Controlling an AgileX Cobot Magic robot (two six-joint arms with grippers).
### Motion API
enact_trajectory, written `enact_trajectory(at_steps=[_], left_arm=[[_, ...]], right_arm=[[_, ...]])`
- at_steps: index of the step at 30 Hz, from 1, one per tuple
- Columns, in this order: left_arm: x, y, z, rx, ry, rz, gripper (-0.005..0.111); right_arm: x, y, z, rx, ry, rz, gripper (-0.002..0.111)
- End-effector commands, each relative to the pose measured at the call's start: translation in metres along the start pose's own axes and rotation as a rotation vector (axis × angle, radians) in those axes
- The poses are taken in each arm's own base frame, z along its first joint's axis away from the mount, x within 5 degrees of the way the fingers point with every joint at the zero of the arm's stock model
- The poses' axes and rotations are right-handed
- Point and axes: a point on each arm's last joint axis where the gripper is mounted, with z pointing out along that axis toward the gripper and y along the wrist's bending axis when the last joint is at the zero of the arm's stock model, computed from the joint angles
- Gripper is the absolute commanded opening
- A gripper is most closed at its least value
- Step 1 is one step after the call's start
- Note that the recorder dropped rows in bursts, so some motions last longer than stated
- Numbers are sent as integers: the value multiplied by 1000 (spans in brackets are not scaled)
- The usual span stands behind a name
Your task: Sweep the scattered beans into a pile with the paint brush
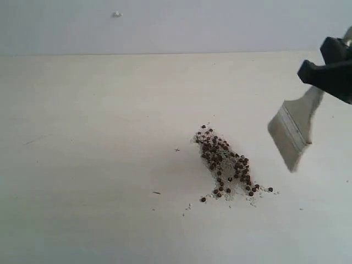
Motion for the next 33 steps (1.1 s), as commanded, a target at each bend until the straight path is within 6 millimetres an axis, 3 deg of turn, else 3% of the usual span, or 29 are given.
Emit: enact_trajectory(at_steps=[1,5,9,12,19,27,33], left_arm=[[0,0,0,4,-2,2,0],[0,0,0,4,-2,2,0],[0,0,0,4,-2,2,0],[0,0,0,4,-2,2,0],[0,0,0,4,-2,2,0],[0,0,0,4,-2,2,0],[0,0,0,4,-2,2,0]], right_arm=[[4,-18,-32,71,-32,39,0],[2,-32,-56,159,-62,52,0],[1,-40,-68,228,28,-93,0],[3,-39,-71,212,45,-100,0],[4,-36,-66,182,13,-49,0],[26,-30,-48,135,122,-18,0],[32,-27,-38,126,131,30,0]])
